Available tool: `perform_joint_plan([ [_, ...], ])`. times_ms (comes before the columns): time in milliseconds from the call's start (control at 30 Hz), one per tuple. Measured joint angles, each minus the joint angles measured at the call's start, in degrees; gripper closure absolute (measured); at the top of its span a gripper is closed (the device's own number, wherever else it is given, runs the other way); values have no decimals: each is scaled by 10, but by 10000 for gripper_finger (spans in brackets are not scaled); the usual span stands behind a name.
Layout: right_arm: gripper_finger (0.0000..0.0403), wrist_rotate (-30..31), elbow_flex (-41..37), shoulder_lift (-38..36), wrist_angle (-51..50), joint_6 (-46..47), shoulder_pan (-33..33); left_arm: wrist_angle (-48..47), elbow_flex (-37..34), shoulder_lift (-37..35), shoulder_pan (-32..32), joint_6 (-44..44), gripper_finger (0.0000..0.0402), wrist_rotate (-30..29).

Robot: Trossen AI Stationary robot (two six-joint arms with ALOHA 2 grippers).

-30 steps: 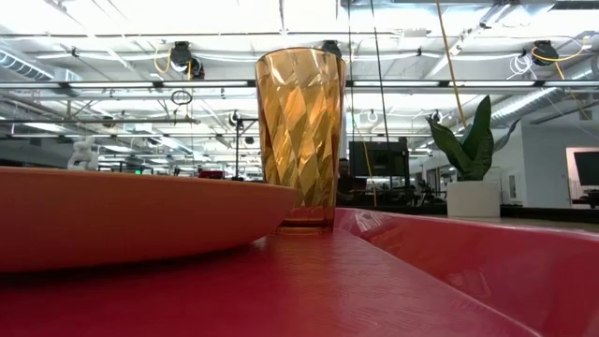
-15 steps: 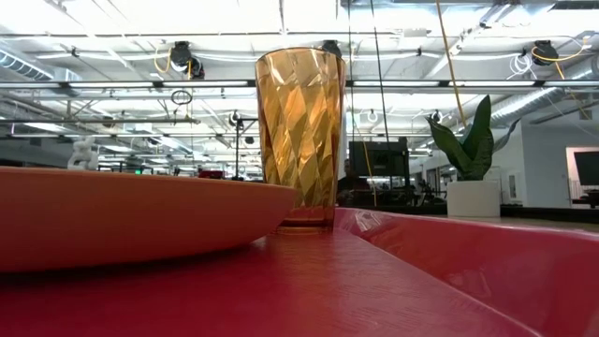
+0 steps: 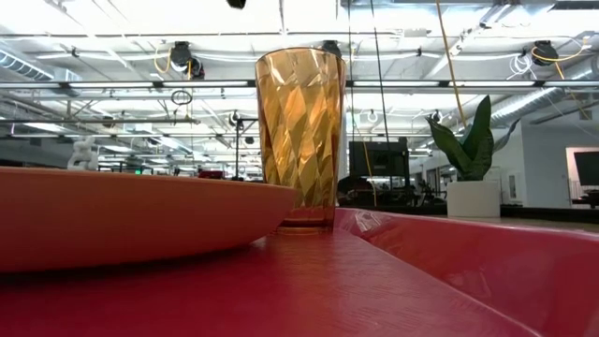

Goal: Pick and place plate/cup/fork/spoon on tray
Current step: Put the pink fork on the red serving tray to the left of the orange plate

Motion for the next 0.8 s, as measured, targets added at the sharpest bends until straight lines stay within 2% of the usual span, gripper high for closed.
perform_joint_plan([
  [100,382,-101,1,-2,-13,24,-8,9,0,-1,-5,-11,373,48],
  [200,338,-201,1,-1,-18,72,-25,13,0,-4,-4,-21,370,128],
  [300,290,-283,0,-1,-23,101,-44,19,1,-5,1,-23,374,174],
  [433,243,-295,0,0,-36,65,-49,10,1,14,11,-25,374,236],
  [533,230,-320,0,0,-47,32,-49,13,1,34,20,-33,373,277],
  [633,235,-356,0,0,-51,5,-49,26,1,46,31,-33,368,302],
  [800,270,-369,0,5,-52,-12,-48,51,1,53,42,-34,369,326],
])
